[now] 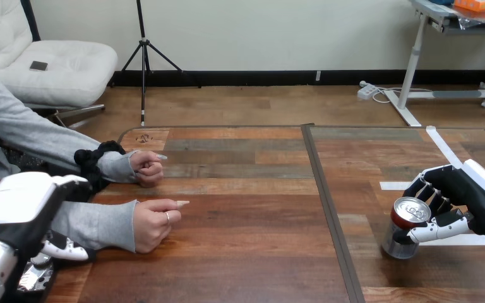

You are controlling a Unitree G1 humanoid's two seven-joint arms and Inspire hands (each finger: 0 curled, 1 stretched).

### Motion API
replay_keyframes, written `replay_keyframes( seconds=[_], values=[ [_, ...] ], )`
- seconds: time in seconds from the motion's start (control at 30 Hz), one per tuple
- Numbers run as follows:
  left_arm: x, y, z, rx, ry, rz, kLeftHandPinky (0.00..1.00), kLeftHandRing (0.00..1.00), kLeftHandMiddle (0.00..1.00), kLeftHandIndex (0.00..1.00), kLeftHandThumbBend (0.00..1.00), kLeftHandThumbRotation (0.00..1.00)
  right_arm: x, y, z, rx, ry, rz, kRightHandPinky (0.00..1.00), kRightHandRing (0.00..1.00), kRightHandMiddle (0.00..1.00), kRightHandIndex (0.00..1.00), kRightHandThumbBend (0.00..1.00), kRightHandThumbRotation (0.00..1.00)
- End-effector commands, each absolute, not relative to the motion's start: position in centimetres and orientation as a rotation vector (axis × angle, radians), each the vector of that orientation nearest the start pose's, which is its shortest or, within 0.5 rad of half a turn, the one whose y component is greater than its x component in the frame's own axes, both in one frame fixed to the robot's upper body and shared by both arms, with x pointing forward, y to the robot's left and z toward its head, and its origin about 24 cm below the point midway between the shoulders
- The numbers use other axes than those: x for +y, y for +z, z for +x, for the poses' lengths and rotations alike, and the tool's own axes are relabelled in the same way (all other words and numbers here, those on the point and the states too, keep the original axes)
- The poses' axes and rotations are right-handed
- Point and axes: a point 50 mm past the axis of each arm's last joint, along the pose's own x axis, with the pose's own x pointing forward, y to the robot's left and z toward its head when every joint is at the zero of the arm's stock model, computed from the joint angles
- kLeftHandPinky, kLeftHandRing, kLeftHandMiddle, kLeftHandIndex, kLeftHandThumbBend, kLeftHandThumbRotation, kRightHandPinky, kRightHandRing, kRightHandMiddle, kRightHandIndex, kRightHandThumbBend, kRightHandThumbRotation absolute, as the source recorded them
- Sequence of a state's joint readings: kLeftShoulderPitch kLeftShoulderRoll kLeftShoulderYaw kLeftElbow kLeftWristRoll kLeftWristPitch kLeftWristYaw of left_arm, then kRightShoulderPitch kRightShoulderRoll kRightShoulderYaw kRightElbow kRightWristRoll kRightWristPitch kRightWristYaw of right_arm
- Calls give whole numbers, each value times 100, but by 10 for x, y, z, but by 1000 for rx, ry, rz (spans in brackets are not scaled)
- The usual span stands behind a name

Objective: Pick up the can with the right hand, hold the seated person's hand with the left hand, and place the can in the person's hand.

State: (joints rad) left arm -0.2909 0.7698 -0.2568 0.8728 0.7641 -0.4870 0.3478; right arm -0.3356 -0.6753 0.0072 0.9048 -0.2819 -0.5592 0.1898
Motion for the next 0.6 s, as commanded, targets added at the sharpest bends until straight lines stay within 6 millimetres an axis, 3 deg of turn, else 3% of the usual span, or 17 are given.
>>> replay_keyframes(
  seconds=[0.0,0.57],
  values=[
    [309,43,285,-27,-193,1543,71,76,79,77,100,31,-310,73,300,0,169,-910,34,37,41,43,77,0],
    [298,46,294,-32,-307,1633,74,78,81,78,100,40,-310,73,300,0,166,-898,33,36,40,43,77,0]
  ],
)
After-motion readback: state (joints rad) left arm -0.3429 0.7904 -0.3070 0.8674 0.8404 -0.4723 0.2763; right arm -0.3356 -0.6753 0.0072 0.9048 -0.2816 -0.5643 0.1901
